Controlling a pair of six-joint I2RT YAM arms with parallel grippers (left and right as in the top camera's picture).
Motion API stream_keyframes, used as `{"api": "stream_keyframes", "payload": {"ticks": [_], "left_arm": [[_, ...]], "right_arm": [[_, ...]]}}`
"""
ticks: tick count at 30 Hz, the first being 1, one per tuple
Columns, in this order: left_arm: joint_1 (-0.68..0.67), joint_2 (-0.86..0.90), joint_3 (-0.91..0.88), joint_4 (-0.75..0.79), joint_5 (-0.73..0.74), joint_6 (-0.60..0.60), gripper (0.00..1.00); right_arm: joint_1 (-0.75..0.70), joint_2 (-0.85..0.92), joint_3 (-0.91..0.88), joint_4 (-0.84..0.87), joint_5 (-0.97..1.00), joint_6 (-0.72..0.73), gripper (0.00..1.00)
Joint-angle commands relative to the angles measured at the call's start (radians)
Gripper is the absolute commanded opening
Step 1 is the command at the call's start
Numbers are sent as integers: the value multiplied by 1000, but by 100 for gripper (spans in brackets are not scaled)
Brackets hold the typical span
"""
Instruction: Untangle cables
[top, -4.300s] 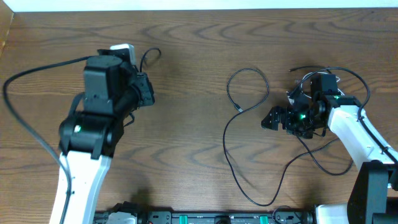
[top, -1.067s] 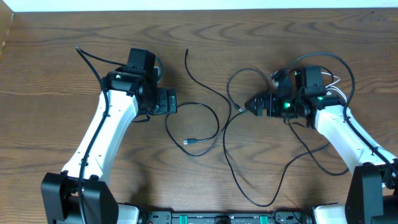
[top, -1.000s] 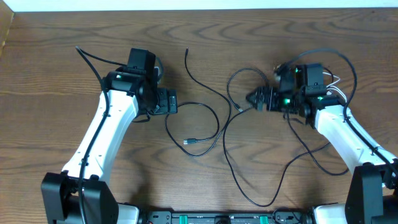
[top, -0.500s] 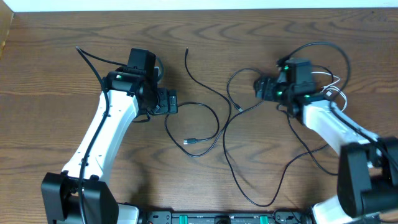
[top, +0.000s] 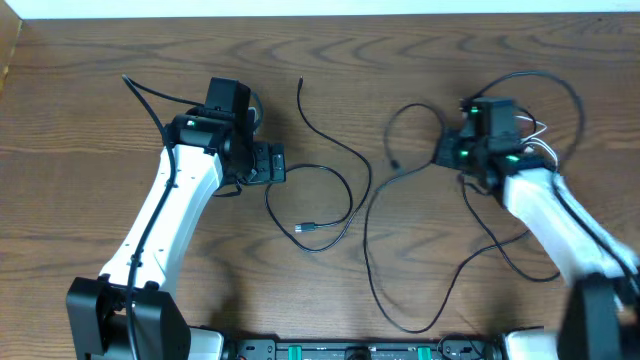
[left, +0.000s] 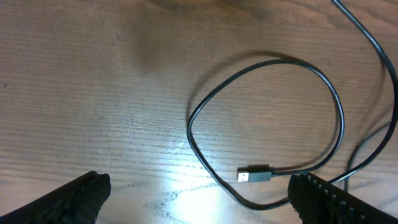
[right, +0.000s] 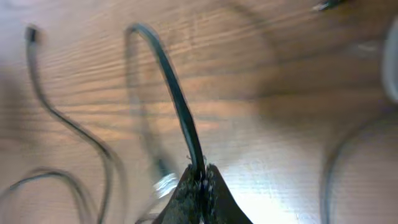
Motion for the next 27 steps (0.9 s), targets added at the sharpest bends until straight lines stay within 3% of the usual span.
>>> {"api": "stream_keyframes", "payload": {"ticks": [1,10,20,23,27], "left_arm": [[3,4,-6,-3,-6,-3,96],[3,4,-6,-3,-6,-3,96],[3,4,-6,-3,-6,-3,96],[3,4,-6,-3,-6,-3,96],[3,4,-6,-3,-6,-3,96]], "right_arm": [[-26,-171,10,-121,14,57,1],[-41,-384,10,-546,21,79,1],[-41,-391,5,-878,31,345,1],[-41,-391,-1,-956,127,427,2],[-41,-391,-26,-1046,272,643,2]]}}
